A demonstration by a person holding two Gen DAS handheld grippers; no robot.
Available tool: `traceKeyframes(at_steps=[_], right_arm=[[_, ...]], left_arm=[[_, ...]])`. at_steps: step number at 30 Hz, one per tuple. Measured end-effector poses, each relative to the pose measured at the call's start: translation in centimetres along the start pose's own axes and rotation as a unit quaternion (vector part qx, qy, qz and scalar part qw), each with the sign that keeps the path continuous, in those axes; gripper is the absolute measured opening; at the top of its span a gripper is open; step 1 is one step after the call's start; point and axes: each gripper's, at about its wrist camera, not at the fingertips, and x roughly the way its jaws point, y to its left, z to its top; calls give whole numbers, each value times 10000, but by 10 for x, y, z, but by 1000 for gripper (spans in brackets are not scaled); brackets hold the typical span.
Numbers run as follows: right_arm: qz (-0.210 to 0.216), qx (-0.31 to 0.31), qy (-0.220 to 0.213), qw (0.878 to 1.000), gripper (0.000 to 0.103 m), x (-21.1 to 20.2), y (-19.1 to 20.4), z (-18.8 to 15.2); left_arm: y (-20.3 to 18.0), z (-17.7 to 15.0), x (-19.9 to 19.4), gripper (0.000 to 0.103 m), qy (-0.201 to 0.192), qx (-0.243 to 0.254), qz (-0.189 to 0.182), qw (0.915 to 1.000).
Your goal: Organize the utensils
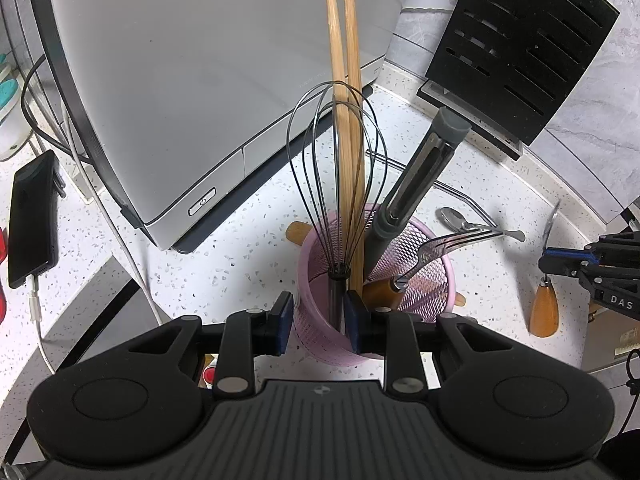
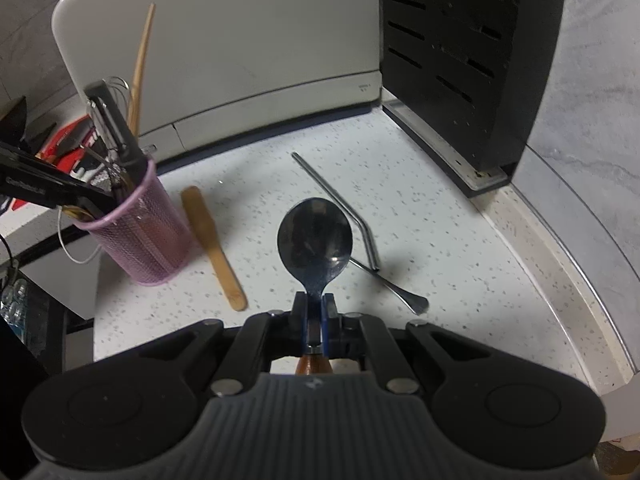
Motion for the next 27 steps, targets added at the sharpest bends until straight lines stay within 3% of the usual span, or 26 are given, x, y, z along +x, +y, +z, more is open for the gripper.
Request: traceKeyframes(at_steps=[17,23,27], right_arm=[[243,24,-806,9964,0,-36,23,18],[72,-520,-412,9978,3,-12,37,10],[229,-458,-196,9985,6,8,44,4]], left_arm=[[0,0,0,32,1,0,1,10000],[-1,0,0,32,5,1,7,10000],[-1,0,1,32,6,16,17,10000]])
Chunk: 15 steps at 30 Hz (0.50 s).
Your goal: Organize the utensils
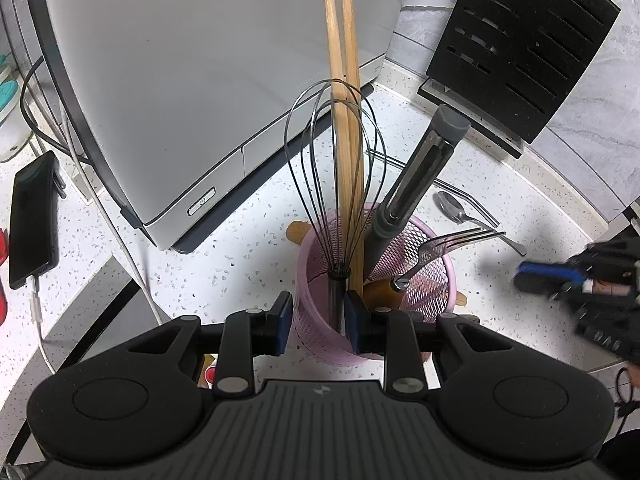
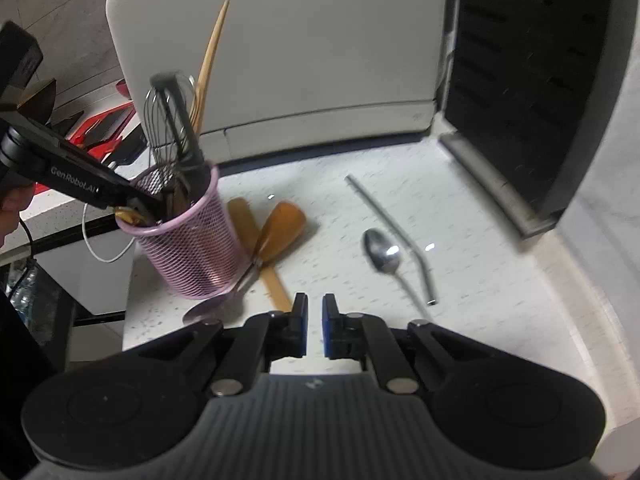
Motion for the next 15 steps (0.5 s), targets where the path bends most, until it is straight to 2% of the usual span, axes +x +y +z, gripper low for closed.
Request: traceKeyframes(at_steps=[3,5,11,15], right_arm=[[315,190,-12,9993,9,11,9,-1],[552,396,58,9977,27,20,13,-1],[879,1093,474,9890,28,42,21,-6],[1008,1801,611,9766,31,50,16,-16]], left_arm=[[0,0,1,31,5,-1,8,10000],[1,0,1,31,4,-2,2,10000],[4,0,0,32,-11,-21,-51,10000],[4,0,0,32,-14,-10,-39,10000]])
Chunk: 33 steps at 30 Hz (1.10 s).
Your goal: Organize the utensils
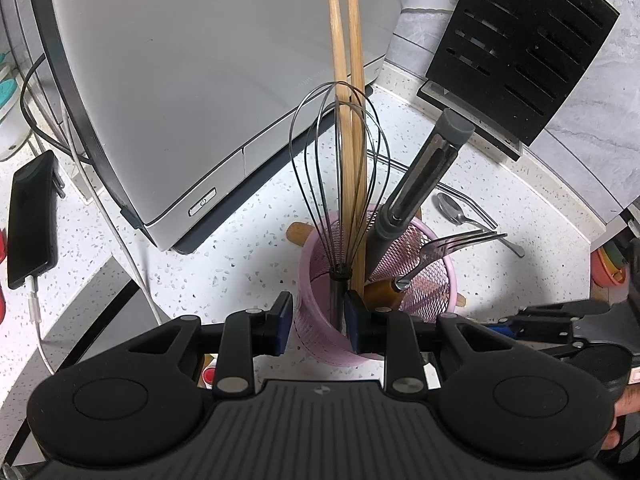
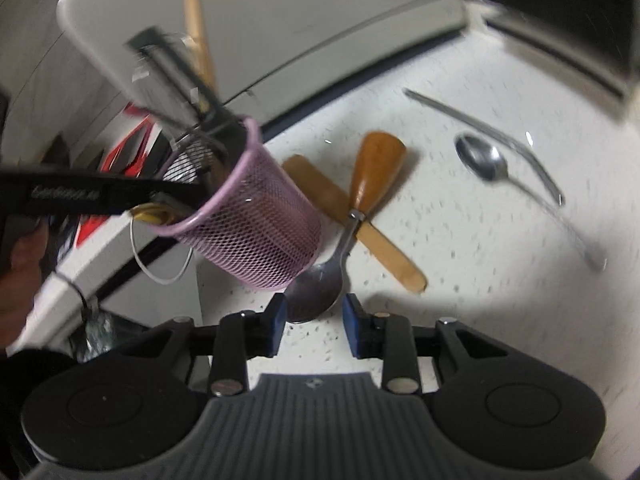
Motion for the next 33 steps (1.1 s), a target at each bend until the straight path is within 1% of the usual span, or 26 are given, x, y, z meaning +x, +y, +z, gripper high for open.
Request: traceKeyframes(at_steps=[3,7,13,15,16,18,19,20,24,26,29,31,32,33], right_arm=[[7,552,-64,9985,32,4,-7,-3],[202,1198,-80,9926,31,10,-13,-4],[475,1942,-189,9796,31,13,-21,-7],[560,2102,-194,9759,29,14,-25,-6],[581,2181,-204,9740,29,15,-26,-7],[587,2329,-246,9704,24,16,-27,-9],[547,2313,-269,9710,16,16,-26,-10],[452,2212,-287,9738,8,18,-24,-8],[251,1767,-269,9836,4,18,-18,-7],[36,1404,-270,9897,0,11,-12,-7],[-391,760,-339,9958,0,-2,-3,-4],[-924,-23,-444,9947,0,-10,10,-2],[-1154,-395,-483,9914,0,-13,17,-1],[-1398,-825,-514,9854,0,-17,25,-1]], left_arm=[[-2,0,0,32,2,22,22,10000],[-1,0,-1,32,-4,12,1,10000],[0,0,-2,32,-13,0,-8,10000],[-1,0,-1,32,-2,15,-3,10000],[-2,0,-1,32,2,24,-2,10000],[-2,0,0,32,5,35,14,10000],[-2,0,0,32,8,30,16,10000],[-2,0,0,32,11,23,17,10000],[-1,0,0,32,7,-7,5,10000],[1,1,2,32,37,-67,-38,10000],[0,1,3,32,62,-86,-24,9999],[-2,0,4,32,68,-61,21,10000],[-3,0,4,32,67,-50,36,10000],[-3,0,4,32,64,-39,50,10000]])
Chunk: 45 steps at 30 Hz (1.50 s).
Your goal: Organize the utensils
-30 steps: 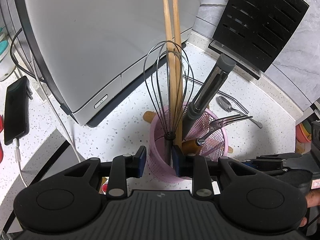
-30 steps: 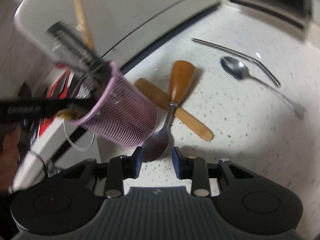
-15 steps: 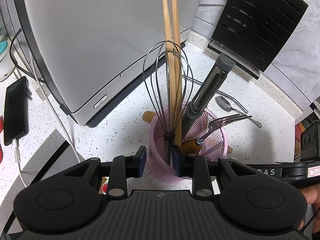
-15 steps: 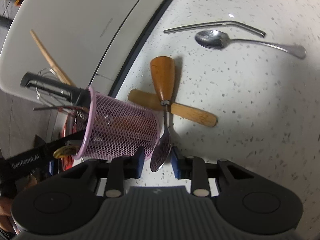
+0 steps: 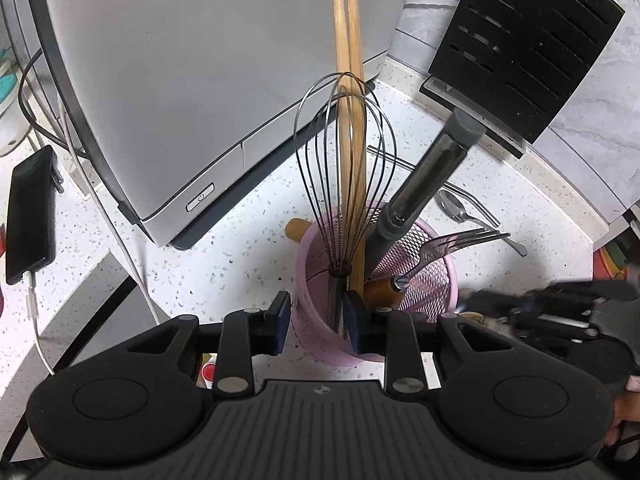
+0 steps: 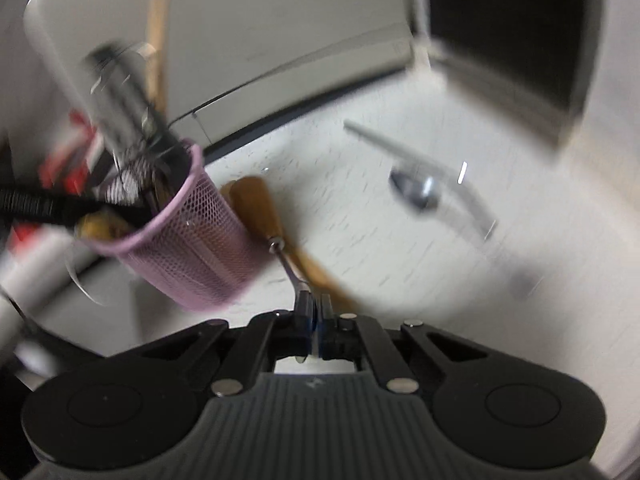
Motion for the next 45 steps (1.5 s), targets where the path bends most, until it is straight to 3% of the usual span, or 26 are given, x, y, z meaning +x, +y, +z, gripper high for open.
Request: traceKeyframes(at_steps=[5,20,30,45], right_arm=[[-643,-1374,-89,9884,0,-27,20,9],[-1513,-3091,-264,9385,0,-111,52,23],[-1360,-3654,-377,9201,0,-160,89,35],[-1487,-4226,-260,8937,0,-131,119,60]], left_arm=[[2,0,2,33,21,-39,-43,10000],[11,1,-7,35,-127,-155,-53,9998],[12,2,-10,35,-163,-213,-108,9996],[13,1,-8,34,-105,-221,-183,9995]])
